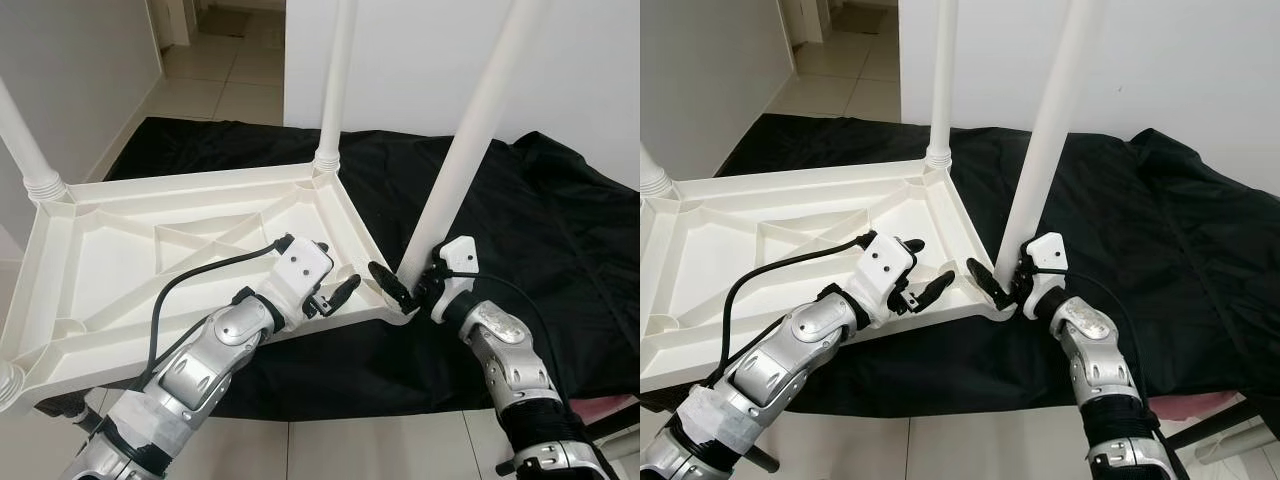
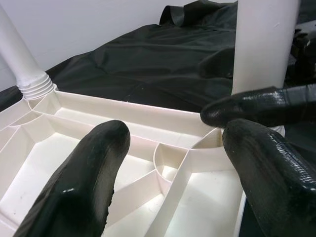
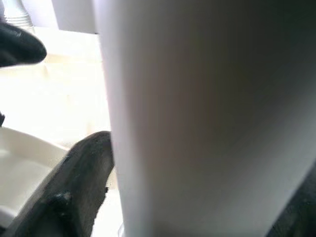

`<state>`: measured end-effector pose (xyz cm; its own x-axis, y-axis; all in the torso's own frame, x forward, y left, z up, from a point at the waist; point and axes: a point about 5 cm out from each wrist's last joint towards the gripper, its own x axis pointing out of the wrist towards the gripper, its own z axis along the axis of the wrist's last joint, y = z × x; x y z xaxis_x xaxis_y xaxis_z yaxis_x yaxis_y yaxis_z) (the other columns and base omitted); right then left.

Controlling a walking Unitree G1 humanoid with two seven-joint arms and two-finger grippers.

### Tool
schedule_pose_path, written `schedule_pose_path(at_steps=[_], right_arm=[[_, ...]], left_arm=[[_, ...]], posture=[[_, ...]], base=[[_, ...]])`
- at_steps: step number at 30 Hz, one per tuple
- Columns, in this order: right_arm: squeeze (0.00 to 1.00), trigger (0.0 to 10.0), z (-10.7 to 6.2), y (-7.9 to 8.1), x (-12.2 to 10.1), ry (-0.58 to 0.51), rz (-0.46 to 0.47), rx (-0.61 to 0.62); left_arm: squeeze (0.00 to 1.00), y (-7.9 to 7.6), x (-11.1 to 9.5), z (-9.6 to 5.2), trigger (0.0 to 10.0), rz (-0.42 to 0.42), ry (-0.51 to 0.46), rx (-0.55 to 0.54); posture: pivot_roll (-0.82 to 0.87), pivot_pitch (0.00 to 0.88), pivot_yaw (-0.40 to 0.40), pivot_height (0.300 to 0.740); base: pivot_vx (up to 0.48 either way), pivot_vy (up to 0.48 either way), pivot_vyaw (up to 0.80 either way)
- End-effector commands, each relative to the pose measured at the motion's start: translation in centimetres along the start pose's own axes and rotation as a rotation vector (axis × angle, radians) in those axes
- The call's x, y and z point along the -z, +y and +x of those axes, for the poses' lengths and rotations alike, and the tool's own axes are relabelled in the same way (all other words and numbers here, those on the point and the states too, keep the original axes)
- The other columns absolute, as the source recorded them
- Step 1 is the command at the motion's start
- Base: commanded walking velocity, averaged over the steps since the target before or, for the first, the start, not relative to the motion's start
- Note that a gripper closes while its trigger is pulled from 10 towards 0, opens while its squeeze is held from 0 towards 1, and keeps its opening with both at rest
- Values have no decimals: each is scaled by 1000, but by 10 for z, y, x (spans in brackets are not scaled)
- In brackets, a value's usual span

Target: Building children table

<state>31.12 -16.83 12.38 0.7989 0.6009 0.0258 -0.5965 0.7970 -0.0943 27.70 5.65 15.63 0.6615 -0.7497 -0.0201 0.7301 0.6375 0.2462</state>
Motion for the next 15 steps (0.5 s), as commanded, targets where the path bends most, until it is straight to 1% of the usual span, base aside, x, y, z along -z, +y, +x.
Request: schedule_pose_path(at_steps=[1, 8, 10, 15], right_arm=[[0, 0, 1, -2, 1, 2, -8, -7], [0, 0, -1, -4, 5, 9, -2, -4], [0, 0, -3, -4, 7, 10, 16, 4], [0, 0, -4, -3, 9, 10, 26, 11]], left_arm=[[0, -10, 1, 1, 10000, 9, 14, 194], [0, -17, 4, -1, 10000, 8, 29, 239], [0, -22, 6, -3, 10000, 3, 35, 258], [0, -23, 6, -4, 10000, 1, 37, 261]], posture=[[5, 0, -67, 740], [7, 0, -68, 740], [7, 0, -68, 740], [8, 0, -68, 740]], base=[[0, 0, 0], [0, 0, 0], [0, 0, 0], [0, 0, 0]])
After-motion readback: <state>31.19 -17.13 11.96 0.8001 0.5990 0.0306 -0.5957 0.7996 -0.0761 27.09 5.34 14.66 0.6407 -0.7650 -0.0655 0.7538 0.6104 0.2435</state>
